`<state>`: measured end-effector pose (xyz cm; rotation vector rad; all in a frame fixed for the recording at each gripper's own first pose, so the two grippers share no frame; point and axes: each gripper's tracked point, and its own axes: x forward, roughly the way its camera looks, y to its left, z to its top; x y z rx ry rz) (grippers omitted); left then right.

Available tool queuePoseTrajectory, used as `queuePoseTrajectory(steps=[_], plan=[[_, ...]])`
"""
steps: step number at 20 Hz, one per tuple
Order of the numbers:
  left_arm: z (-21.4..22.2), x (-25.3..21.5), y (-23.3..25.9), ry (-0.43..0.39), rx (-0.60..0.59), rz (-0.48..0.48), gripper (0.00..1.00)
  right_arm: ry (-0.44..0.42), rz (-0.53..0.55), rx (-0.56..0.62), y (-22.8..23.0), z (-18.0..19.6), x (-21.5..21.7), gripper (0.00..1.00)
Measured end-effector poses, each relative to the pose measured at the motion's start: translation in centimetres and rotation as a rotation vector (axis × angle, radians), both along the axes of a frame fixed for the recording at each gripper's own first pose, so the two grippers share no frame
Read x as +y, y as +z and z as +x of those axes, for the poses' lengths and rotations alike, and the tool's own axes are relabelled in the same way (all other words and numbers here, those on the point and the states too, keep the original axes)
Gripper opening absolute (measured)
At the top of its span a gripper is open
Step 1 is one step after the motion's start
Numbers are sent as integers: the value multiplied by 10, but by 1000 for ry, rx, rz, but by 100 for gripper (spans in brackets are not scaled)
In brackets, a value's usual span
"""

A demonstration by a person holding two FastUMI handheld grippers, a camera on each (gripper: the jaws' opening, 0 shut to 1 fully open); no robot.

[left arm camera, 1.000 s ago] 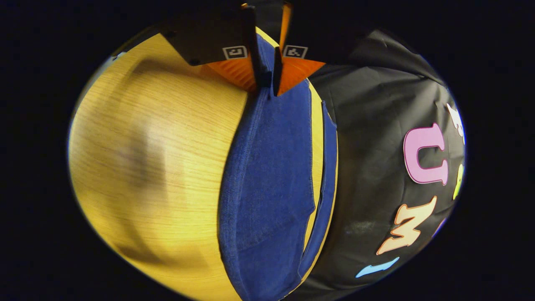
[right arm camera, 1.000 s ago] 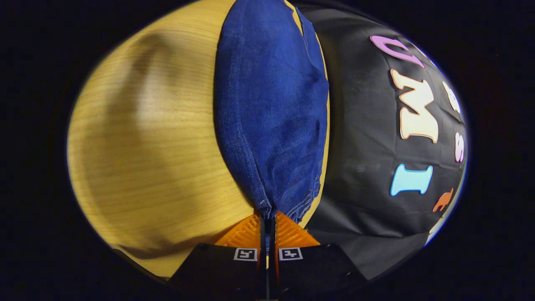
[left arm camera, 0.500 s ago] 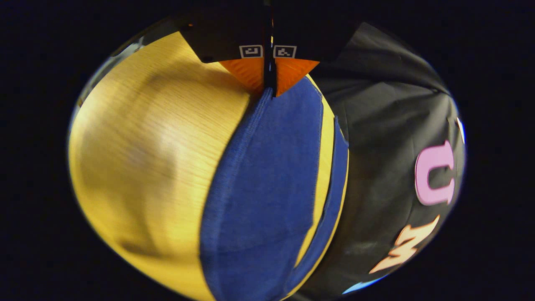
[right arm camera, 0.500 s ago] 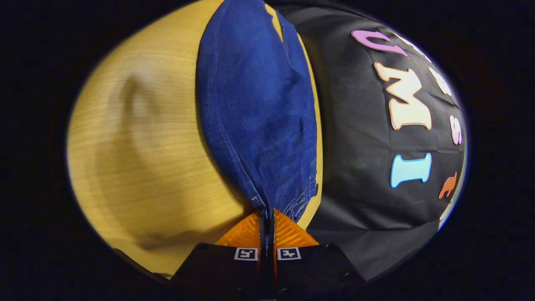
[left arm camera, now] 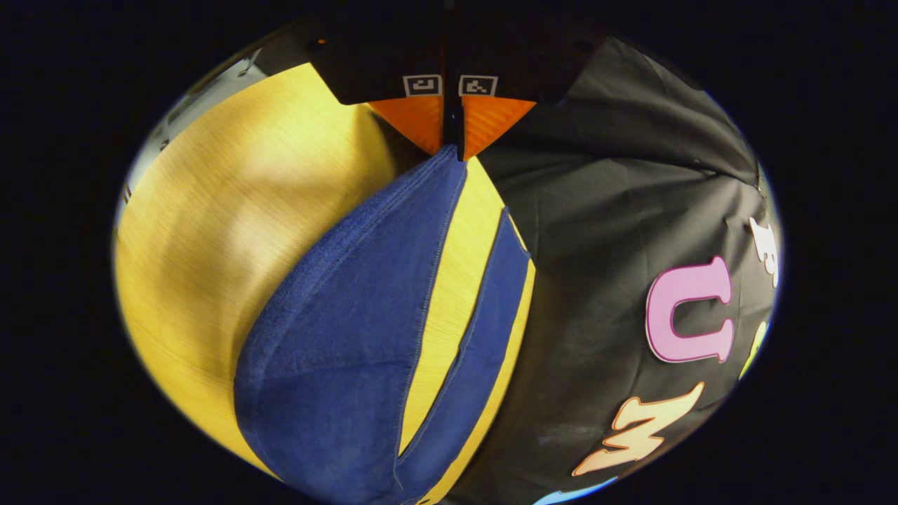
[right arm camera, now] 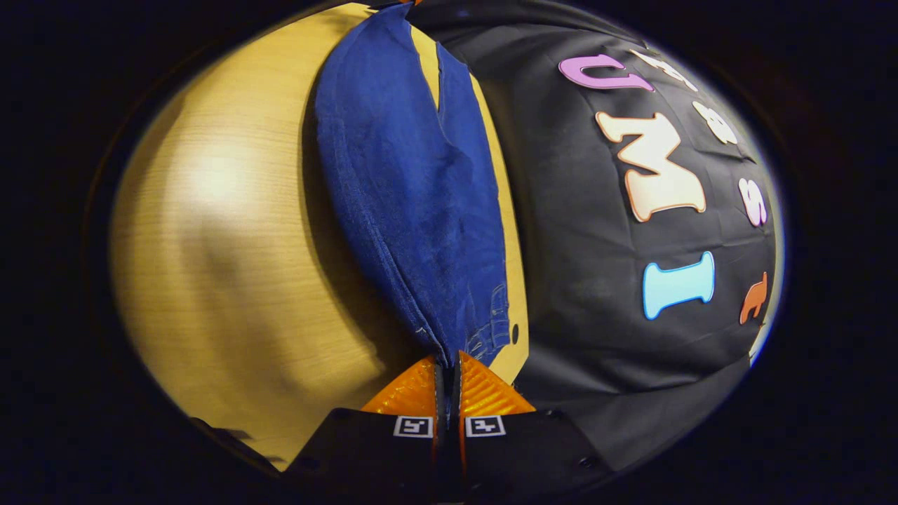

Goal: Grasp the waist and the cuffs of the jeans and fold them to make the two legs overlap; first hold the waist and fold one-third of the jeans toward the cuffs, then hold the cuffs and fold the remaining one-third in the same direction to finish folding.

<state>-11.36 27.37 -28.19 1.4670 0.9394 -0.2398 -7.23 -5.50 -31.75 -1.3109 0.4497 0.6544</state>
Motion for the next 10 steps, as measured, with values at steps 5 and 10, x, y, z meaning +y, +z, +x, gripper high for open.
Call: queuePoseTrajectory(steps=[5,10], plan=[[40,0,33,-16,-31,13,0,-49,15,-71,38,49,-2,3],[108,2,56,-52,-56,6,0,-114,7,-128,53,92,3,3]])
